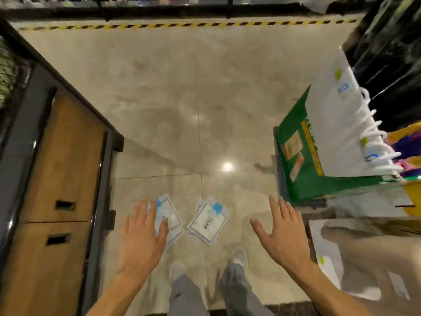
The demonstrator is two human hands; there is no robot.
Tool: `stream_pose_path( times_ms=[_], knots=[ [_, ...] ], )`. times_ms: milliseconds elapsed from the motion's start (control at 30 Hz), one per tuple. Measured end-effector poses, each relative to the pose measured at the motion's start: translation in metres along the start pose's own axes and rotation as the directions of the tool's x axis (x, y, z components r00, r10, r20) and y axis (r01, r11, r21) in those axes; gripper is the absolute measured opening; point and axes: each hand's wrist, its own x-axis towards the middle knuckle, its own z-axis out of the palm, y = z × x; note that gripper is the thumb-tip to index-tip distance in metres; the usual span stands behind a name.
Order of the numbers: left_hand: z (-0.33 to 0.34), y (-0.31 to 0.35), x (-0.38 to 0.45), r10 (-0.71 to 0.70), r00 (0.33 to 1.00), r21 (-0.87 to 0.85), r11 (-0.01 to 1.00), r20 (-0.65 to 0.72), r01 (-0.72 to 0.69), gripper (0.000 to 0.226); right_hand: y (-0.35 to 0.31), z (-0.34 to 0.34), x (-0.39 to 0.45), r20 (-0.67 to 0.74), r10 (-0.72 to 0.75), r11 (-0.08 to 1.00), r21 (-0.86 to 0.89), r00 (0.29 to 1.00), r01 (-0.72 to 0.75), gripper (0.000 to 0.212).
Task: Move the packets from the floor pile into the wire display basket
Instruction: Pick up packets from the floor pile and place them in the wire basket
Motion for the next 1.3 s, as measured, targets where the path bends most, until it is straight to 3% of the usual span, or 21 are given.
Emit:
stream_pose_path(
  times_ms=[300, 400, 500, 633, 800, 900, 1033, 1167, 1300],
  knots=[
    [0.214, -0.049, 0.129, 0.031, 0.979, 0.061, 0.997, 0.201, -0.044, 0.078, -0.006, 0.219, 0.116, 0.127, 0.097, 0.995, -0.031, 0.987, -0.094, 0.101],
    [0.306, -0.068, 0.159, 0.134, 0.966, 0.043, 0.988, 0.223, -0.147, 0.071, -0.003, 0.314, 0.151, 0.159, 0.134, 0.991, -0.035, 0.978, -0.130, 0.101],
    [0.391, -0.082, 0.185, 0.157, 0.963, 0.011, 0.986, 0.220, -0.164, 0.070, 0.002, 0.408, 0.177, 0.178, 0.184, 0.982, 0.000, 0.967, -0.187, 0.106],
    [0.499, -0.095, 0.222, 0.182, 0.960, -0.007, 0.983, 0.215, -0.184, 0.069, 0.010, 0.520, 0.199, 0.205, 0.282, 0.954, 0.045, 0.937, -0.297, 0.120],
    [0.605, -0.105, 0.261, 0.309, 0.918, -0.042, 0.950, 0.248, -0.309, 0.067, 0.013, 0.630, 0.226, 0.234, 0.409, 0.890, 0.112, 0.882, -0.442, 0.146],
    [0.646, -0.107, 0.268, 0.355, 0.905, -0.004, 0.931, 0.234, -0.364, 0.071, 0.010, 0.671, 0.231, 0.178, 0.426, 0.859, 0.230, 0.887, -0.458, 0.147],
    [0.662, -0.104, 0.262, 0.316, 0.928, -0.052, 0.949, 0.198, -0.312, 0.083, 0.025, 0.683, 0.226, 0.001, 0.463, 0.779, 0.477, 0.886, -0.407, 0.133],
    [0.661, -0.091, 0.262, 0.246, 0.958, -0.186, 0.958, 0.144, -0.219, 0.090, 0.049, 0.671, 0.232, 0.004, 0.482, 0.730, 0.551, 0.876, -0.404, 0.116],
    [0.658, -0.074, 0.261, 0.157, 0.981, -0.194, 0.972, 0.116, -0.132, 0.081, 0.074, 0.666, 0.240, 0.052, 0.508, 0.668, 0.606, 0.860, -0.431, 0.085]
  ],
)
